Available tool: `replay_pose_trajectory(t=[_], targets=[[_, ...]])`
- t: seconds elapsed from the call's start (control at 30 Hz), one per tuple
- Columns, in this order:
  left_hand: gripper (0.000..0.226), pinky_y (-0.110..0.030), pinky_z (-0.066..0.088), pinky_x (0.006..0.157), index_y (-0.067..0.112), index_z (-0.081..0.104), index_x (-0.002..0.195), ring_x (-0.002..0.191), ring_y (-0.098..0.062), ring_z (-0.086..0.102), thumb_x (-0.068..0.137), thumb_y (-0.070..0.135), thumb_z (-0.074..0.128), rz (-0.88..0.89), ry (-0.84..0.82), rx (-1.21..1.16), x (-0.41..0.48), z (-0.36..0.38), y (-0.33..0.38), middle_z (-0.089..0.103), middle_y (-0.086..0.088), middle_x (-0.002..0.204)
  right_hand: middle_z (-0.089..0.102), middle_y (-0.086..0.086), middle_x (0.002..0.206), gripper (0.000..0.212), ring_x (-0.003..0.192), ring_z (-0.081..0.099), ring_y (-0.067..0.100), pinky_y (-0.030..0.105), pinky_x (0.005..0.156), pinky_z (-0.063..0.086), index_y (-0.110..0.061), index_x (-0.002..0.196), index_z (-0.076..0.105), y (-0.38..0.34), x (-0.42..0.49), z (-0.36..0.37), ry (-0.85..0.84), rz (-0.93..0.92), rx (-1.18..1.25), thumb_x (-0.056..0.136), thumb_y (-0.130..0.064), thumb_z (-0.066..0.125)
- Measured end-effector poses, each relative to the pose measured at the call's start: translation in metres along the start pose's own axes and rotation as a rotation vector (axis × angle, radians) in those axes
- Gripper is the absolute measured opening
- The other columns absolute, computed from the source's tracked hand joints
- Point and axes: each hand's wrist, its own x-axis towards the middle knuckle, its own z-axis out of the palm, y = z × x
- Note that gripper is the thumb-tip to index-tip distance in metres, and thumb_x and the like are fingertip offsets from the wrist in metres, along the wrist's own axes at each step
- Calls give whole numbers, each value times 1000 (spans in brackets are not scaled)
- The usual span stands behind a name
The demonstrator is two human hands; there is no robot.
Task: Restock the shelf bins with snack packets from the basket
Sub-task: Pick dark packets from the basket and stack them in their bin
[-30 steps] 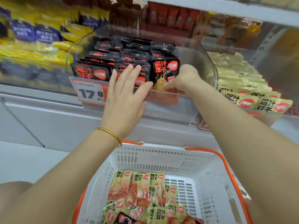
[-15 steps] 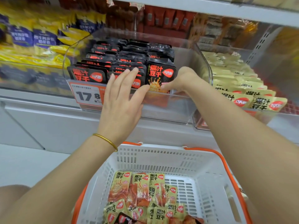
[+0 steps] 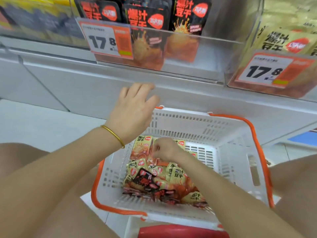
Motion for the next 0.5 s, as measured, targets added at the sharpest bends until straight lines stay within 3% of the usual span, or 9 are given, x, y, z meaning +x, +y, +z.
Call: replay_pose_trajectory(t=[0.13, 0.2, 0.27, 0.37, 0.5], targets=[[29, -41, 46, 75, 6, 68, 90, 93, -39, 60, 61, 3, 67, 13, -42, -60, -3, 12, 1, 63, -21, 106, 66, 9, 107, 34, 97, 62, 26, 35, 81, 50, -4, 107, 65, 11, 21, 70, -216, -16, -103, 85, -30, 68], [27, -42, 49, 71, 6, 69, 88, 88, -38, 62, 62, 6, 61, 34, -62, -64, -1, 16, -1, 64, -19, 100, 64, 9, 93, 23, 89, 61, 27, 34, 74, 50, -5, 91, 63, 16, 26, 88, -247, -28, -205, 86, -27, 68], [24, -43, 49, 69, 4, 68, 87, 86, -38, 61, 63, 2, 67, 31, -114, -57, 1, 21, -3, 64, -18, 96, 55, 6, 76, 26, 75, 57, 26, 31, 64, 46, -8, 71, 51, 21, 30, 94, -210, -31, -255, 89, -21, 64], [24, -43, 41, 84, 10, 65, 105, 106, -34, 51, 81, 9, 63, -14, -282, -42, 2, 20, -1, 59, -10, 111, 50, 2, 68, 30, 64, 50, 20, 26, 55, 39, -11, 66, 47, 23, 33, 73, -124, -39, -167, 91, -21, 60], [33, -36, 33, 101, 26, 50, 126, 124, -21, 38, 93, 31, 49, -34, -544, -40, 7, 24, 2, 50, 3, 131, 50, 10, 72, 26, 67, 48, 23, 30, 61, 36, -6, 72, 51, 21, 20, 7, 12, -75, -36, 90, -22, 61]])
